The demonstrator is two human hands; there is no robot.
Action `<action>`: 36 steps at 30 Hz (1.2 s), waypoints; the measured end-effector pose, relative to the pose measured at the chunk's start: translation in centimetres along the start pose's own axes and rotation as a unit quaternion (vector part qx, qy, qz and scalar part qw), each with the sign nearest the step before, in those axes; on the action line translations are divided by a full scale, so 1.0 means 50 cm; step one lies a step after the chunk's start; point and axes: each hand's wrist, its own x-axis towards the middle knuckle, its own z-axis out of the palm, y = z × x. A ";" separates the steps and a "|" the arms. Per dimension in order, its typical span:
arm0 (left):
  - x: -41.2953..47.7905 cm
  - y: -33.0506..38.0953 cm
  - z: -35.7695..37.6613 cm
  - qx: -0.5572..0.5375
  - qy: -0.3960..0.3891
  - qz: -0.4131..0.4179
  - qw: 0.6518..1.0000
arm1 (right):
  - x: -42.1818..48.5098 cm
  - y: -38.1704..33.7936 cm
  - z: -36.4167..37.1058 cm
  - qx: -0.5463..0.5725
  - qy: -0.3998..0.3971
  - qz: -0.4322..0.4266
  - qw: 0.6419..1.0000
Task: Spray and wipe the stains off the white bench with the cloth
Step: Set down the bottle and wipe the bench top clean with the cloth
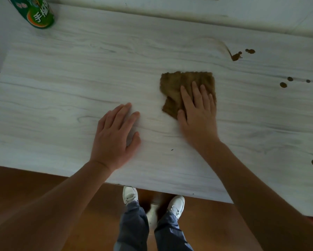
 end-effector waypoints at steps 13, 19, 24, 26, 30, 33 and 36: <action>0.002 0.004 -0.006 -0.015 -0.012 -0.009 1.000 | -0.394 0.070 -0.014 0.026 -0.096 -0.055 0.994; 0.003 0.006 -0.008 -0.018 -0.015 -0.007 1.000 | -0.341 0.048 -0.004 0.040 -0.065 0.012 0.997; 0.003 0.005 -0.007 -0.030 -0.021 -0.002 0.999 | -0.241 -0.017 0.013 0.036 -0.002 0.130 0.991; 0.006 0.007 -0.006 -0.033 -0.021 0.002 0.999 | -0.218 -0.054 0.024 0.039 0.013 0.155 0.987; 0.002 -0.001 -0.006 -0.055 -0.013 0.004 0.998 | -0.226 -0.144 0.052 0.038 0.018 0.133 0.990; -0.005 -0.012 -0.018 -0.128 -0.004 0.000 0.992 | -0.262 -0.209 0.072 0.042 0.015 0.106 0.993; -0.027 -0.039 -0.043 -0.151 0.001 0.030 0.988 | -0.297 -0.254 0.096 0.042 0.021 0.083 0.995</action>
